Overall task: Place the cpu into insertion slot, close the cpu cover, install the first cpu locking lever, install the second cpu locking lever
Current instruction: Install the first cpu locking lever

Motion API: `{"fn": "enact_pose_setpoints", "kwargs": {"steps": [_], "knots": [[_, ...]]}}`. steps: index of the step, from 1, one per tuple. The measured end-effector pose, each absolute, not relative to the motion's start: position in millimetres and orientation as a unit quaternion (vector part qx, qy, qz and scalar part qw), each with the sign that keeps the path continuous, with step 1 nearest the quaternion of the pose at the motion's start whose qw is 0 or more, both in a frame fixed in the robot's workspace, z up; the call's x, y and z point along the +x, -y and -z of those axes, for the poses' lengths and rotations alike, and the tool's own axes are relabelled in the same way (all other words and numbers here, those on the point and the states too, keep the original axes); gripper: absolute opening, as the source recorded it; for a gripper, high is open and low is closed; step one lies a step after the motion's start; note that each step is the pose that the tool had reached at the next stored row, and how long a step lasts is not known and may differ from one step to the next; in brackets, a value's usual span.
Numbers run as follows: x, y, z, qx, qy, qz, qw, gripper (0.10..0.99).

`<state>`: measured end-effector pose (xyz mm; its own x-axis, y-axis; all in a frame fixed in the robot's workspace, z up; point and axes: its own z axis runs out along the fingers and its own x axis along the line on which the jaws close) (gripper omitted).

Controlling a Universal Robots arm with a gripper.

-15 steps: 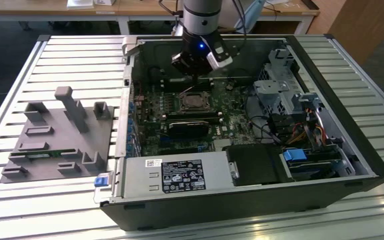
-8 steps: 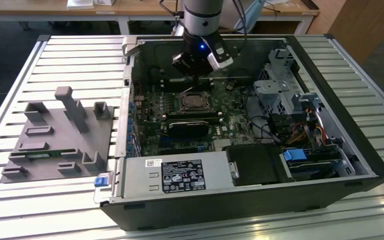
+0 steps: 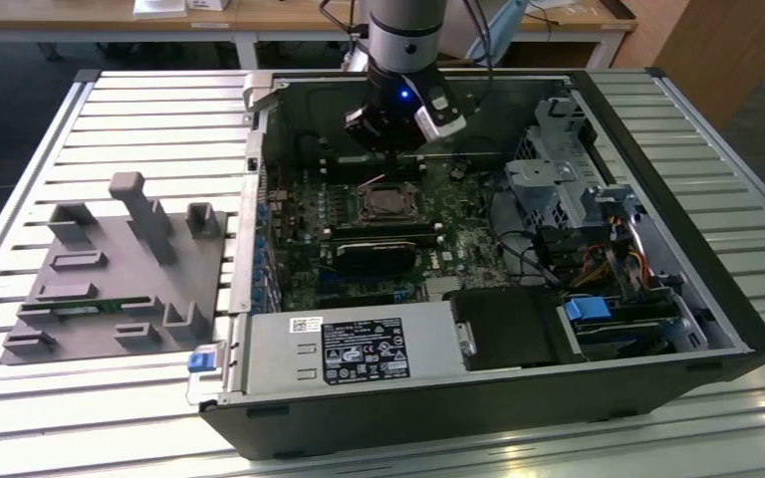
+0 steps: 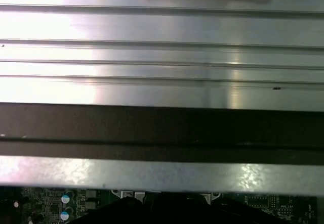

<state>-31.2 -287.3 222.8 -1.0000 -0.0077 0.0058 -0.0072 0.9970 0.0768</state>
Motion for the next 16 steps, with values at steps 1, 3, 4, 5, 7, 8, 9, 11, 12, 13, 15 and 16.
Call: {"fn": "enact_pose_setpoints", "kwargs": {"steps": [1, 3, 4, 5, 7, 8, 9, 11, 12, 13, 15, 16], "knots": [[-31.0, 287.3, -222.6, 0.004, 0.999, 0.038, 0.003, 0.106], [-30.5, 287.3, -222.2, 0.004, 0.999, 0.038, 0.003, 0.106], [-30.4, 287.3, -222.0, 0.004, 0.999, 0.038, 0.003, 0.106], [-30.1, 287.3, -221.6, 0.004, 0.999, 0.039, 0.003, 0.106], [-29.7, 287.3, -221.0, 0.004, 0.999, 0.038, 0.003, 0.106], [-29.4, 287.3, -220.7, 0.004, 0.999, 0.038, 0.003, 0.106], [-29.1, 287.3, -220.4, 0.004, 0.999, 0.038, 0.003, 0.106], [-28.2, 287.3, -219.7, 0.004, 0.999, 0.038, 0.003, 0.106], [-27.7, 287.3, -219.3, 0.004, 0.999, 0.038, 0.003, 0.106], [-27.3, 287.3, -219.0, 0.004, 0.999, 0.038, 0.003, 0.106], [-26.8, 287.3, -218.0, 0.004, 0.999, 0.038, 0.003, 0.106], [-26.7, 287.3, -217.5, 0.004, 0.999, 0.038, 0.003, 0.106]]}}
